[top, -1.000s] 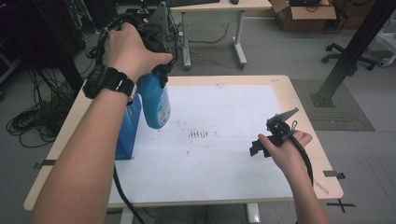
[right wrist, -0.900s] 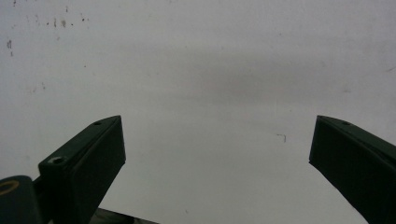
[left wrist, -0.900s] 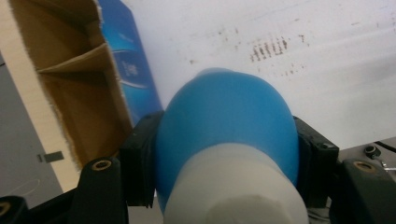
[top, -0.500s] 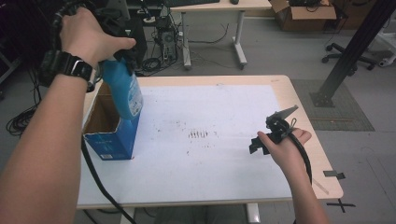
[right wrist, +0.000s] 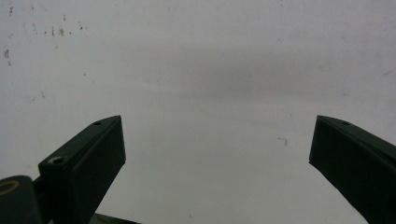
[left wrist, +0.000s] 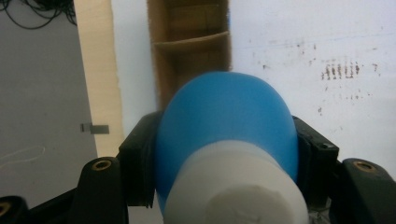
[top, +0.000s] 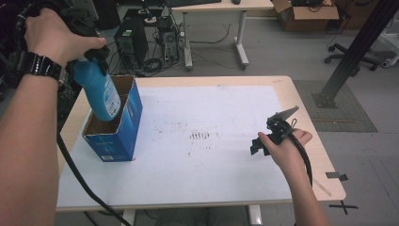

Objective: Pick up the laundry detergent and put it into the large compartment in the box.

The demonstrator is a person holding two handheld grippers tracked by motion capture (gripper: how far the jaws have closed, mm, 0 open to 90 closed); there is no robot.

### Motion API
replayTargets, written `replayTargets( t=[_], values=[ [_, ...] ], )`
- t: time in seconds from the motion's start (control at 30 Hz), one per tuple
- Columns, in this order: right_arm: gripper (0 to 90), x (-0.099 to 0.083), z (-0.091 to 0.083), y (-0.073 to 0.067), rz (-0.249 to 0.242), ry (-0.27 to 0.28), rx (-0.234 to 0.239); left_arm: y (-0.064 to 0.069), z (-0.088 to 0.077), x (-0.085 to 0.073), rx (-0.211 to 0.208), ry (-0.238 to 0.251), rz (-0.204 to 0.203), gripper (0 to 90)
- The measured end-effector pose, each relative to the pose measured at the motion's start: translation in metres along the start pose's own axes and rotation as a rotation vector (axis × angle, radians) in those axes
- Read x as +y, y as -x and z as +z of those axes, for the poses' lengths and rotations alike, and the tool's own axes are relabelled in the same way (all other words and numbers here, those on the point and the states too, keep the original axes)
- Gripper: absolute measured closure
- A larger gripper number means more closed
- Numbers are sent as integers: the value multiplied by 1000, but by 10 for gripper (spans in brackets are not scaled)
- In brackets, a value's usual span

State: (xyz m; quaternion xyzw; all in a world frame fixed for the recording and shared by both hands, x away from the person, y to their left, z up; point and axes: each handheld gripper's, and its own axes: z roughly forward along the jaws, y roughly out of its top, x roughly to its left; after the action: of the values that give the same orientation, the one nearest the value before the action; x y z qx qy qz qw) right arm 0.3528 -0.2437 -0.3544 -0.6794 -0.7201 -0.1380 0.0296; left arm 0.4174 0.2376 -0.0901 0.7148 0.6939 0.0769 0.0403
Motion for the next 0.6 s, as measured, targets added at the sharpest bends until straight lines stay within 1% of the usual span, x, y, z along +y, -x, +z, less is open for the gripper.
replayTargets(
  t=[0.03,0.07,0.13,0.2,0.37,0.4,0.47,0.6],
  values=[
    [36,0,1,0,2,-2,0,-4,3,0,4,-4,-8,374],
    [36,0,1,-1,2,-3,-2,-4,3,0,4,-4,-8,374],
    [36,0,2,-1,2,-3,-4,-9,8,1,9,-6,-16,374],
    [36,0,2,-1,0,-4,-6,-11,10,1,8,-9,-17,374],
    [36,1,5,-3,-1,-11,-9,-16,21,2,-1,-10,-32,374],
    [36,1,6,-4,-2,-13,-10,-16,27,3,0,-18,-29,374],
    [36,2,7,-4,0,-15,-8,-17,30,3,-1,-20,-31,374],
    [36,2,10,-4,-4,-22,-14,-18,47,4,-4,-35,-33,374]
  ],
)
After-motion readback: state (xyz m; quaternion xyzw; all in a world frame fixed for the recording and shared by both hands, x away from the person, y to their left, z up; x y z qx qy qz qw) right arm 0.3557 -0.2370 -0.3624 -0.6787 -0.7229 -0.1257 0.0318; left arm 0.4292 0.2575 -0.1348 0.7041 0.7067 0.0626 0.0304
